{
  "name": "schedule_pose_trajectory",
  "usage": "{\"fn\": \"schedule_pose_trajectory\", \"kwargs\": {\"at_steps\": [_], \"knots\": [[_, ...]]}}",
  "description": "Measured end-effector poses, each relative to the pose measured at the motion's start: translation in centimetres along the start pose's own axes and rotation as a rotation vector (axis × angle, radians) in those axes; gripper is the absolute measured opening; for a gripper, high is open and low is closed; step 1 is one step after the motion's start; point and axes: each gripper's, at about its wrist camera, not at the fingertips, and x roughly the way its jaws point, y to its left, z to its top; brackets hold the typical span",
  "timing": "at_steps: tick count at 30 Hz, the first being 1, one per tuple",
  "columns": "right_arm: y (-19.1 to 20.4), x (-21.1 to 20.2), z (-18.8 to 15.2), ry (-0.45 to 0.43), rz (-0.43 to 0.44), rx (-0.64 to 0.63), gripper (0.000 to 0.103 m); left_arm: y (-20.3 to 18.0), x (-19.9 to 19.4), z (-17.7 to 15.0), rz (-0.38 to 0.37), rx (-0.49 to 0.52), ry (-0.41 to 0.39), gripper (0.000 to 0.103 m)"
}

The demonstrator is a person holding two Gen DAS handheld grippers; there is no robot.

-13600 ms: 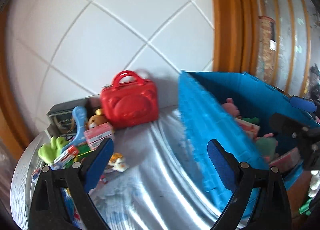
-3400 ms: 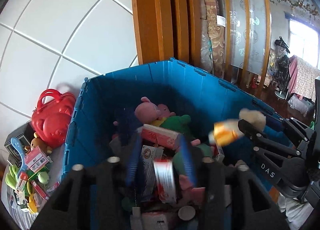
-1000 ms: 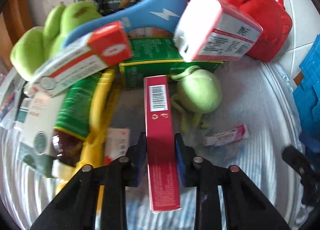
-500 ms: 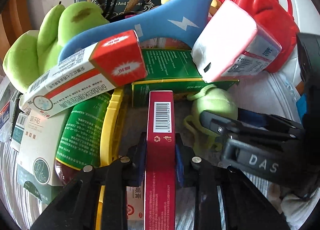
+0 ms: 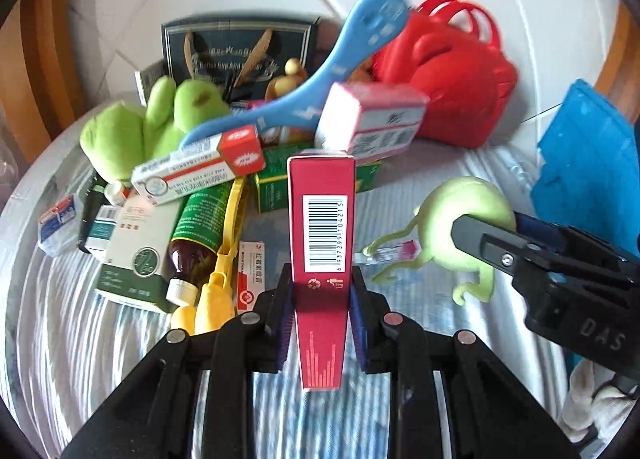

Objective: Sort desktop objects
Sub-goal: 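Grasp the red medicine box with the left tool while the right tool grasps the green plush ball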

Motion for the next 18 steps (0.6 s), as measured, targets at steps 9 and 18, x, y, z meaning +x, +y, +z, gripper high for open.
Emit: {"fn": "schedule_pose_trajectory", "kwargs": {"at_steps": [9, 18], "knots": [[2.3, -14.2, -1.4, -0.226, -0.064, -0.012, 0.058, -4.8, -10.5, -0.9, -0.057, 0.105, -0.211, 0.024], [-0.6, -27.6, -3.9, -0.453, -0.189, 0.024, 0.058, -15.0, -19.3, -0.4, -0.183, 0.233, -0.360, 0.024]]}}
